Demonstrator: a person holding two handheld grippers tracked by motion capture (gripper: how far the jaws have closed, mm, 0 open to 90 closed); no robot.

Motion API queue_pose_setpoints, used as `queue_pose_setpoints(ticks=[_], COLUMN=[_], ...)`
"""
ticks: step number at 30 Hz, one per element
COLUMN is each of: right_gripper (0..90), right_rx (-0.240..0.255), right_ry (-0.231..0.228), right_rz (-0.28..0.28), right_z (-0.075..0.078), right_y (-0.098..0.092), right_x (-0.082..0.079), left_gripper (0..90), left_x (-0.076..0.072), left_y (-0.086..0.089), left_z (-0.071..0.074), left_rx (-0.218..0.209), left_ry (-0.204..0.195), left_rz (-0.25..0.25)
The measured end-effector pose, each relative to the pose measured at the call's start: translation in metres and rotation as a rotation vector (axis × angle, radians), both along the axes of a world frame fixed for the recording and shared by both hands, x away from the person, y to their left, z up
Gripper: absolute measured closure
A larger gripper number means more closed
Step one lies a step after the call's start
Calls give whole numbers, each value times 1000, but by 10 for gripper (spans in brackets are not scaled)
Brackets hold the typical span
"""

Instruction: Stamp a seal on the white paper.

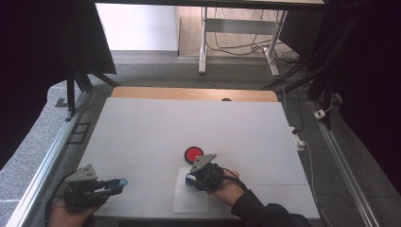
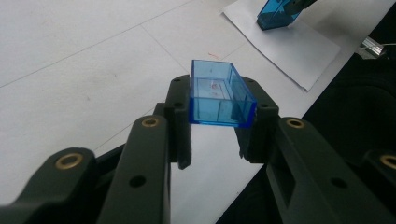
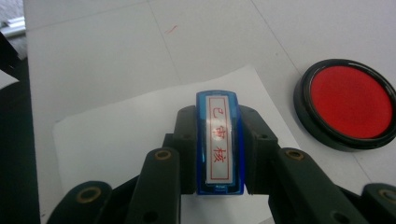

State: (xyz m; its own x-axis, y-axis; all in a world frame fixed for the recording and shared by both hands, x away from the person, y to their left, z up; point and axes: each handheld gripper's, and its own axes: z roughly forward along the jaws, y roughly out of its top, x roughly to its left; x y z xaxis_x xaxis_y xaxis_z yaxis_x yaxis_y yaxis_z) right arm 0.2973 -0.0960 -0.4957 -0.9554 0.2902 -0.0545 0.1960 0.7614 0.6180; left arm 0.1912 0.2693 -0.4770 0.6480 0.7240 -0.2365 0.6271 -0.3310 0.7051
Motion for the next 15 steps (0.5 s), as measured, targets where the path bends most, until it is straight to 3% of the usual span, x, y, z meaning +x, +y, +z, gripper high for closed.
queue_pose_setpoints(ticks=[10,15], right_gripper=[721,721], right_rx=[82,102], right_ry=[129,161], right_rz=[-20,-31], right_z=[-4,-5], right_y=[-10,-12], right_x=[17,20], left_gripper=[679,679], left_x=[0,0], left_y=[0,0], left_z=[0,0], left_rx=[-1,-1], left_ry=[2,2], left_rz=[0,1])
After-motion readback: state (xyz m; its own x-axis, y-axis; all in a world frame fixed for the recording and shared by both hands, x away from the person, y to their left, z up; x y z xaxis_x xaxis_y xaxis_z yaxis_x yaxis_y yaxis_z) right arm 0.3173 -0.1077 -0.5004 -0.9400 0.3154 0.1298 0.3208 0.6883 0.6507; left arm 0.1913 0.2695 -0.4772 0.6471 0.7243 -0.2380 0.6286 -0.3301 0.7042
